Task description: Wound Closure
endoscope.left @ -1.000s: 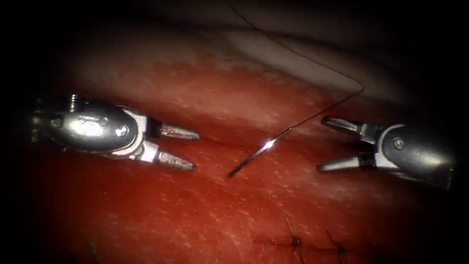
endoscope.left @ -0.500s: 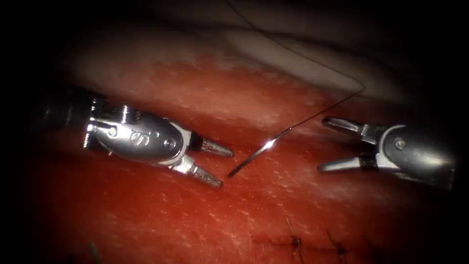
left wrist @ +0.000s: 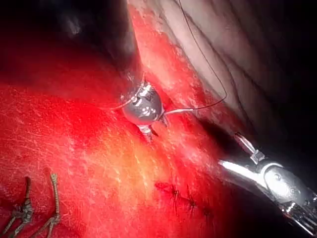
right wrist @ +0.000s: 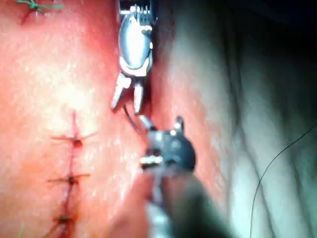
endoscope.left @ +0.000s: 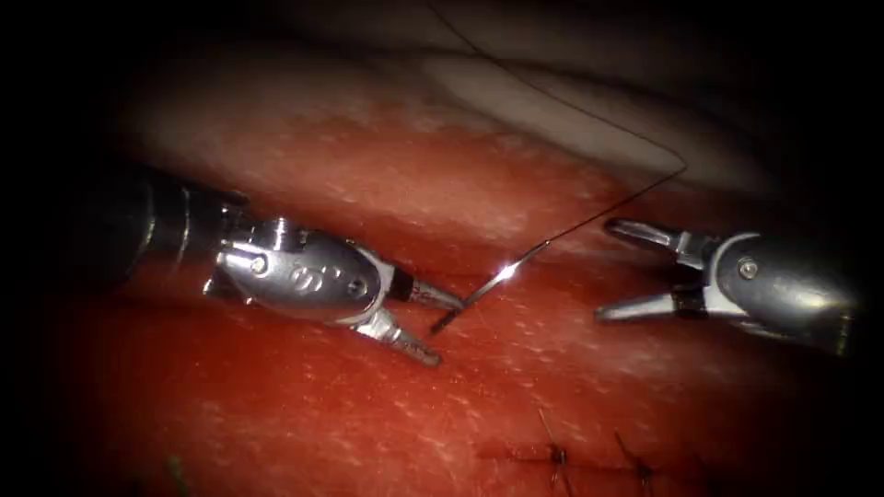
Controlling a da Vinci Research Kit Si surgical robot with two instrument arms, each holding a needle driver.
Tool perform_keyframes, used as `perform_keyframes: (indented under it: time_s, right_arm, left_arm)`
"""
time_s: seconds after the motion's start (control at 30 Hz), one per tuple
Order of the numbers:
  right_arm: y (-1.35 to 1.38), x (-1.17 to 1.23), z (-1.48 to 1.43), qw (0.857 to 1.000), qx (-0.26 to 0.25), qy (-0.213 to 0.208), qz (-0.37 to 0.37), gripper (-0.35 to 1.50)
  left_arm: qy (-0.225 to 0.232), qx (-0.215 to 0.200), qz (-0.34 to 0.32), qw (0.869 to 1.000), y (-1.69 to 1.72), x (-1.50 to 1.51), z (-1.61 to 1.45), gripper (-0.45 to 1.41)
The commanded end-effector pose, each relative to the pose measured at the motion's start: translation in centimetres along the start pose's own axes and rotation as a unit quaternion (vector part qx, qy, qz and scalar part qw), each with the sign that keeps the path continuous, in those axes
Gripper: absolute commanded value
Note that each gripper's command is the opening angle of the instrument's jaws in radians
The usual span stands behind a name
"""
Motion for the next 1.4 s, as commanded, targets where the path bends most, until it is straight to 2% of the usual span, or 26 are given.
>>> perform_keyframes:
  time_s: [0.03, 0.1, 0.17, 0.2, 0.37, 0.43, 0.57, 0.6, 0.63, 0.7, 0.8, 0.83, 0.9, 0.97, 1.0, 1.03, 1.07, 1.1, 1.13, 1.2, 1.23, 1.27, 1.3, 1.33, 1.4]
  right_arm:
    - [0.02, 0.02, 0.10, 1.000, 0.000, 0.002, -0.001, 0.76]
    - [0.02, 0.02, 0.10, 1.000, 0.000, 0.002, -0.001, 0.76]
    - [0.02, 0.02, 0.10, 1.000, 0.000, 0.002, -0.001, 0.76]
    - [0.02, 0.02, 0.10, 1.000, 0.000, 0.002, -0.001, 0.76]
    - [0.01, 0.02, 0.10, 1.000, 0.000, 0.002, -0.001, 0.76]
    - [0.01, 0.02, 0.10, 1.000, 0.000, 0.002, -0.001, 0.76]
    - [0.01, 0.03, 0.11, 1.000, -0.005, 0.000, 0.014, 0.76]
    - [0.00, 0.03, 0.12, 1.000, -0.005, -0.001, 0.020, 0.76]
    - [-0.02, 0.02, 0.12, 0.999, -0.008, 0.000, 0.049, 0.61]
    - [-0.04, 0.00, 0.12, 0.998, -0.013, -0.001, 0.057, 0.59]
    - [-0.07, -0.04, 0.16, 0.990, -0.039, 0.002, 0.137, 0.57]
    - [-0.06, -0.02, 0.19, 0.981, -0.052, 0.012, 0.184, 0.56]
    - [-0.08, 0.03, 0.27, 0.949, -0.075, 0.028, 0.304, 0.49]
    - [-0.09, 0.07, 0.33, 0.930, -0.087, 0.038, 0.354, 0.52]
    - [-0.12, 0.11, 0.40, 0.913, -0.099, 0.041, 0.393, 0.52]
    - [-0.13, 0.13, 0.43, 0.902, -0.104, 0.044, 0.416, 0.52]
    - [-0.13, 0.13, 0.43, 0.902, -0.104, 0.044, 0.416, 0.52]
    - [-0.15, 0.16, 0.48, 0.885, -0.111, 0.049, 0.449, 0.54]
    - [-0.16, 0.17, 0.51, 0.876, -0.116, 0.051, 0.465, 0.54]
    - [-0.18, 0.19, 0.54, 0.866, -0.123, 0.054, 0.482, 0.56]
    - [-0.20, 0.21, 0.58, 0.851, -0.127, 0.059, 0.506, 0.56]
    - [-0.20, 0.21, 0.58, 0.851, -0.127, 0.059, 0.506, 0.56]
    - [-0.21, 0.21, 0.59, 0.847, -0.127, 0.062, 0.513, 0.54]
    - [-0.22, 0.23, 0.63, 0.835, -0.128, 0.070, 0.531, 0.54]
    - [-0.26, 0.28, 0.74, 0.828, -0.134, 0.073, 0.539, 0.52]
  left_arm:
    - [0.000, 0.000, 0.000, 1.000, -0.01, -0.04, 0.11, 0.57]
    - [-0.001, 0.000, 0.002, 1.000, -0.03, -0.06, 0.16, 0.54]
    - [-0.002, 0.000, 0.003, 1.000, -0.03, -0.07, 0.18, 0.43]
    - [-0.001, -0.001, 0.004, 1.000, -0.02, -0.09, 0.18, 0.14]
    - [-0.004, 0.022, -0.011, 1.000, 0.04, -0.12, 0.09, -0.35]
    - [0.006, 0.031, -0.026, 0.999, 0.03, -0.13, 0.06, -0.35]
    - [0.047, 0.101, -0.043, 0.993, -0.07, -0.15, -0.16, -0.35]
    - [0.047, 0.117, -0.038, 0.991, -0.06, -0.16, -0.21, -0.35]
    - [0.040, 0.131, -0.021, 0.990, -0.03, -0.17, -0.28, -0.35]
    - [0.036, 0.134, -0.013, 0.990, 0.00, -0.17, -0.31, -0.35]
    - [0.020, 0.154, 0.015, 0.988, 0.18, -0.17, -0.41, -0.35]
    - [0.014, 0.166, 0.027, 0.986, 0.28, -0.17, -0.45, -0.35]
    - [0.001, 0.190, 0.052, 0.980, 0.43, -0.16, -0.51, -0.35]
    - [-0.013, 0.214, 0.079, 0.974, 0.53, -0.15, -0.55, -0.35]
    - [-0.021, 0.238, 0.099, 0.966, 0.60, -0.15, -0.59, -0.35]
    - [-0.021, 0.249, 0.106, 0.963, 0.63, -0.15, -0.60, -0.35]
    - [-0.021, 0.249, 0.106, 0.963, 0.63, -0.15, -0.60, -0.35]
    - [-0.021, 0.270, 0.120, 0.955, 0.66, -0.16, -0.63, -0.35]
    - [-0.021, 0.285, 0.127, 0.950, 0.68, -0.16, -0.64, -0.35]
    - [-0.022, 0.305, 0.133, 0.943, 0.70, -0.17, -0.66, -0.35]
    - [-0.023, 0.331, 0.136, 0.934, 0.71, -0.15, -0.67, -0.35]
    - [-0.023, 0.331, 0.136, 0.934, 0.71, -0.15, -0.67, -0.35]
    - [-0.020, 0.339, 0.139, 0.930, 0.71, -0.14, -0.68, -0.35]
    - [-0.017, 0.353, 0.144, 0.924, 0.71, -0.09, -0.71, -0.35]
    - [-0.012, 0.364, 0.150, 0.919, 0.72, 0.00, -0.74, -0.35]
